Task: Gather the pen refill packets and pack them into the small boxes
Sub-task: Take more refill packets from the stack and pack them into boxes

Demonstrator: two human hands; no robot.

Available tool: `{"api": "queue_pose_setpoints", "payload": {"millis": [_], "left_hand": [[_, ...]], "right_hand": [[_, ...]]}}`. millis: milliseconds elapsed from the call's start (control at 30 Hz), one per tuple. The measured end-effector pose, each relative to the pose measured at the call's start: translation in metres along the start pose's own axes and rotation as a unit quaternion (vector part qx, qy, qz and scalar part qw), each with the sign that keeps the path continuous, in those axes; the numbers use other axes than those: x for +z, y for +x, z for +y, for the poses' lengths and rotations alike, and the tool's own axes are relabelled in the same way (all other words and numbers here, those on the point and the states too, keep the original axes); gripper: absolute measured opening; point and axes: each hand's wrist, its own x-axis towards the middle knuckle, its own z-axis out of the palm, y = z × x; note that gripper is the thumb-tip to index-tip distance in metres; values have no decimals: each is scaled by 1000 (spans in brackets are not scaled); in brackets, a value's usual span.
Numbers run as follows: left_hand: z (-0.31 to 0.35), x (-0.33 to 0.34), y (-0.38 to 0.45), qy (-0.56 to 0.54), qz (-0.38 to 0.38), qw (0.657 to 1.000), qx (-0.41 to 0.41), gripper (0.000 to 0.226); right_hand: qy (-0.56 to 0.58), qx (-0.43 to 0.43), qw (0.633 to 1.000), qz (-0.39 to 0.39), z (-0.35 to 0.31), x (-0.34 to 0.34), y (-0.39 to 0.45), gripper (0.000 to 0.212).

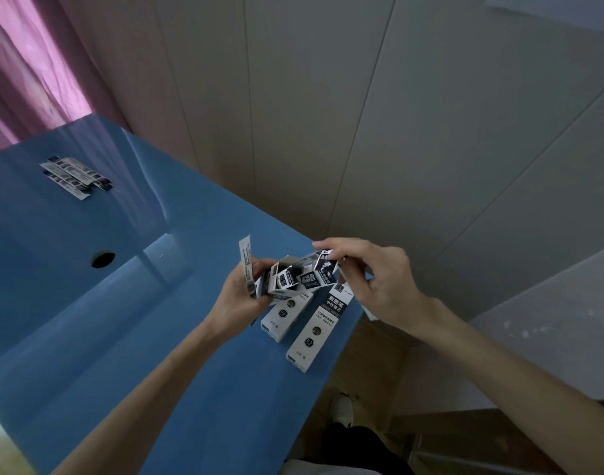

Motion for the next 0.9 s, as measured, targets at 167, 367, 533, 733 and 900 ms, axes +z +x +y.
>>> {"api": "queue_pose_setpoints", "payload": {"millis": [167,367,533,733,900], "left_hand": [[0,4,-1,11,5,1000,6,51],[-2,0,0,20,21,1000,3,53],[3,6,1,26,14,1000,1,49],[7,12,1,31,16,999,13,51],[7,13,2,47,15,999,18,54]], "right_hand": [[-24,-35,999,21,-6,7,-9,9],[-26,31,999,-36,-1,4,-19,16],[-57,86,993,-58,0,8,-8,26],[-100,209,963,-140,5,14,5,56],[-113,204,954,-191,10,14,5,50]]}}
